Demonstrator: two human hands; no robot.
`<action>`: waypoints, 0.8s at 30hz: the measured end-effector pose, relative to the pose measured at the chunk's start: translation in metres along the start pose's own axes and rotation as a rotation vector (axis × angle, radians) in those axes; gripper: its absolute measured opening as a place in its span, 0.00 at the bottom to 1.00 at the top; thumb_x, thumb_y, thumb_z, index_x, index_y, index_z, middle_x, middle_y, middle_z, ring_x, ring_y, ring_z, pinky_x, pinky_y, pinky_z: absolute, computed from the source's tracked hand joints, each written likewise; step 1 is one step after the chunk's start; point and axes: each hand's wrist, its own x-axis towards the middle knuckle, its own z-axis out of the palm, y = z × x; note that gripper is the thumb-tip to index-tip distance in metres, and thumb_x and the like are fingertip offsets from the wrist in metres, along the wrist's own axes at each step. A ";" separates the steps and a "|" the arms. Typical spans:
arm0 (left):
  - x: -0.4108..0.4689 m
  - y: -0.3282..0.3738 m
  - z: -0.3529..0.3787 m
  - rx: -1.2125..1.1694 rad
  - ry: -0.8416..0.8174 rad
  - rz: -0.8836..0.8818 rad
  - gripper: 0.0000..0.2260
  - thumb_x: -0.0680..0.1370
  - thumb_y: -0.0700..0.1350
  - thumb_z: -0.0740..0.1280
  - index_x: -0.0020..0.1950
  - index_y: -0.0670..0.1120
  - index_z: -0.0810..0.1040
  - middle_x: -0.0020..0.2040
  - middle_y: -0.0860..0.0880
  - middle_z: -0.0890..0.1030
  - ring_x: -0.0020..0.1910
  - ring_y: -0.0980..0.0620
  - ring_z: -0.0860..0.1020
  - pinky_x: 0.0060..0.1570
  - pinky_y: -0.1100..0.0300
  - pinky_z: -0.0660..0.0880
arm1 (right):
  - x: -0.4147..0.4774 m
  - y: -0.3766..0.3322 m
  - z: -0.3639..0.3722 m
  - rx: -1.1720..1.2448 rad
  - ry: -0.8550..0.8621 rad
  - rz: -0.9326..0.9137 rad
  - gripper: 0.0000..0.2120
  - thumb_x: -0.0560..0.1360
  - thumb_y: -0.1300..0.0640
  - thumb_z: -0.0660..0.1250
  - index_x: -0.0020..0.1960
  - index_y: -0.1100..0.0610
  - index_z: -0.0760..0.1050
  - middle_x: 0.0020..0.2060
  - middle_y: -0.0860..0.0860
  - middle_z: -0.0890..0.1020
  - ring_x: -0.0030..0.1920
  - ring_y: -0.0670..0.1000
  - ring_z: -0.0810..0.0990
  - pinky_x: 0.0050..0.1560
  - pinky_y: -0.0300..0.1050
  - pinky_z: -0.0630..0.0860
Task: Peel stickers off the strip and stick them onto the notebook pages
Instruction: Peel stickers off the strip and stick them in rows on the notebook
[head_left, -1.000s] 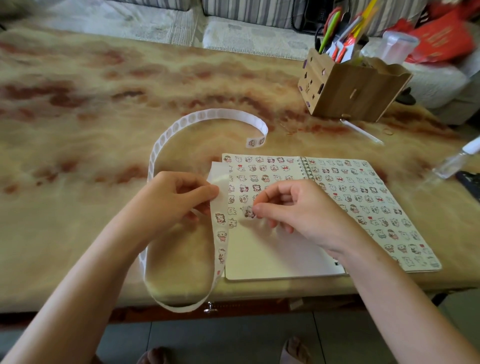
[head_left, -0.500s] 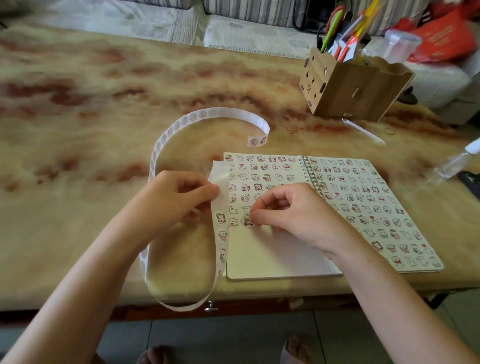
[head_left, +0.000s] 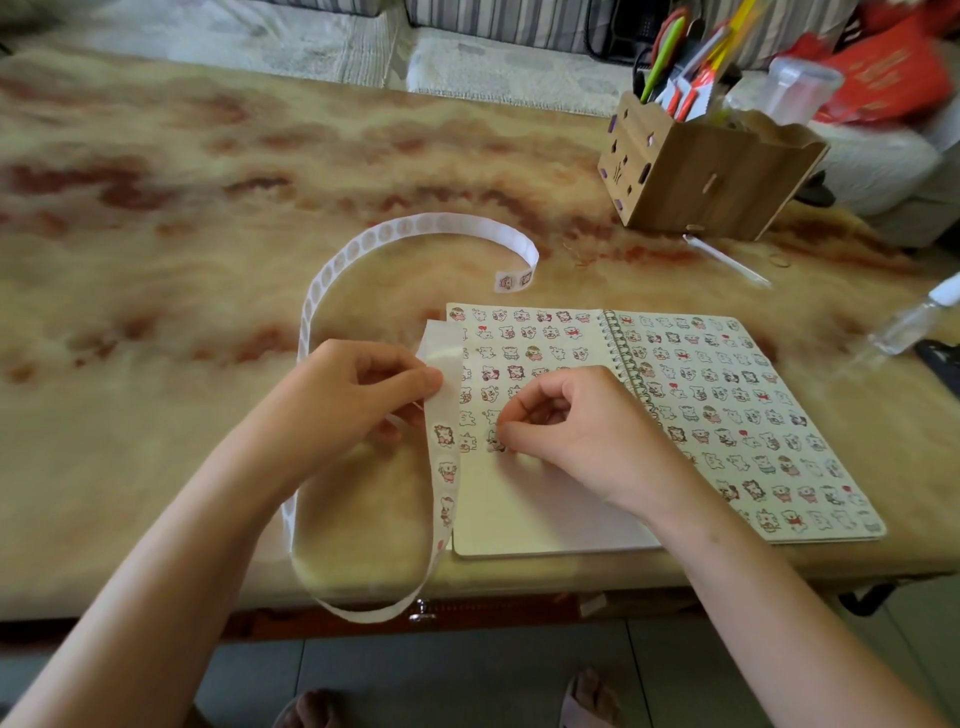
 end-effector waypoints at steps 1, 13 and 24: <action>0.000 0.001 0.000 -0.004 -0.008 0.005 0.05 0.75 0.45 0.69 0.42 0.48 0.84 0.37 0.53 0.85 0.31 0.60 0.80 0.35 0.68 0.77 | 0.000 0.000 0.001 -0.016 0.009 -0.005 0.02 0.69 0.61 0.73 0.38 0.56 0.82 0.32 0.47 0.83 0.30 0.38 0.76 0.34 0.30 0.72; 0.001 0.000 0.003 0.090 -0.071 -0.017 0.06 0.76 0.45 0.68 0.42 0.48 0.83 0.29 0.57 0.82 0.25 0.65 0.76 0.28 0.72 0.73 | -0.003 0.003 0.004 -0.096 0.054 -0.055 0.04 0.69 0.56 0.75 0.38 0.53 0.80 0.27 0.44 0.75 0.26 0.38 0.70 0.29 0.31 0.63; 0.001 0.000 0.003 0.091 -0.076 -0.015 0.06 0.77 0.45 0.67 0.43 0.47 0.83 0.30 0.58 0.83 0.27 0.66 0.77 0.27 0.73 0.71 | 0.000 0.005 0.005 -0.101 0.094 -0.033 0.11 0.69 0.48 0.74 0.44 0.50 0.74 0.33 0.45 0.76 0.31 0.41 0.72 0.36 0.42 0.69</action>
